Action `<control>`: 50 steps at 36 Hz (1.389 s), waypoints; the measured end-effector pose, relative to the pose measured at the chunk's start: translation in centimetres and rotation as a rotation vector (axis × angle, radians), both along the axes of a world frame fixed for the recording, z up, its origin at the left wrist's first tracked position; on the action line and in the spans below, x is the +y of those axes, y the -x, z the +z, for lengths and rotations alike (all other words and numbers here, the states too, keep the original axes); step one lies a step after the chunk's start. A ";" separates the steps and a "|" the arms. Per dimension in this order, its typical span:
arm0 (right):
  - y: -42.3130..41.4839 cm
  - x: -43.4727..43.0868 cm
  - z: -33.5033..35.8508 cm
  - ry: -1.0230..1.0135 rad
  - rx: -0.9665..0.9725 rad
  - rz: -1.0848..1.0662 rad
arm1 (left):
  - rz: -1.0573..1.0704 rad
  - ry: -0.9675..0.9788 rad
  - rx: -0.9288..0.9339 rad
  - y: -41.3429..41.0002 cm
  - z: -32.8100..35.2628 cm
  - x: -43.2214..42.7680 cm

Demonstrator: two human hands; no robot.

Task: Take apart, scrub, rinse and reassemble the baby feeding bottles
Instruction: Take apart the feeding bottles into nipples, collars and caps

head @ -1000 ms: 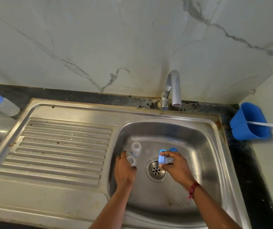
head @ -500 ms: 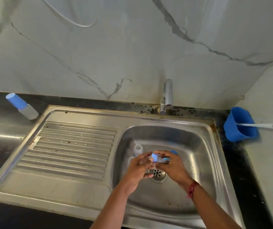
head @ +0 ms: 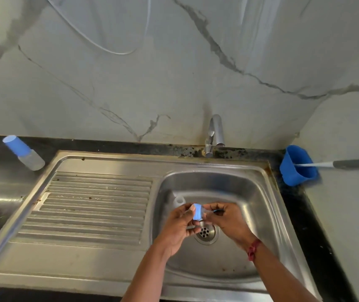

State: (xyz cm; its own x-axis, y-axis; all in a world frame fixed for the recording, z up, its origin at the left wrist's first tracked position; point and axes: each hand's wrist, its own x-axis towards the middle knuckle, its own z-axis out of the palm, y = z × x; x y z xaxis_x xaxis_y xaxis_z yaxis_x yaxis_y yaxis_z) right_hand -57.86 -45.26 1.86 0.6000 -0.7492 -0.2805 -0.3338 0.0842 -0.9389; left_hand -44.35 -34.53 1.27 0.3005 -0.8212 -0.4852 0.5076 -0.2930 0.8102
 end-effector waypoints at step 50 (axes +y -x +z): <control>-0.1 0.2 -1.1 -0.205 -0.104 -0.151 | -0.092 0.055 -0.134 -1.0 -0.4 -0.5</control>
State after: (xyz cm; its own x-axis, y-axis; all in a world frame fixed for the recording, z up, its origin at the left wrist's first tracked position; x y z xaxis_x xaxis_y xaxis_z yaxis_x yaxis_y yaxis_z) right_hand -57.73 -45.03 0.71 0.5189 -0.7667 -0.3781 -0.2058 0.3172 -0.9257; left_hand -43.33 -35.07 0.84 0.2817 -0.8723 -0.3996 0.3666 -0.2871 0.8850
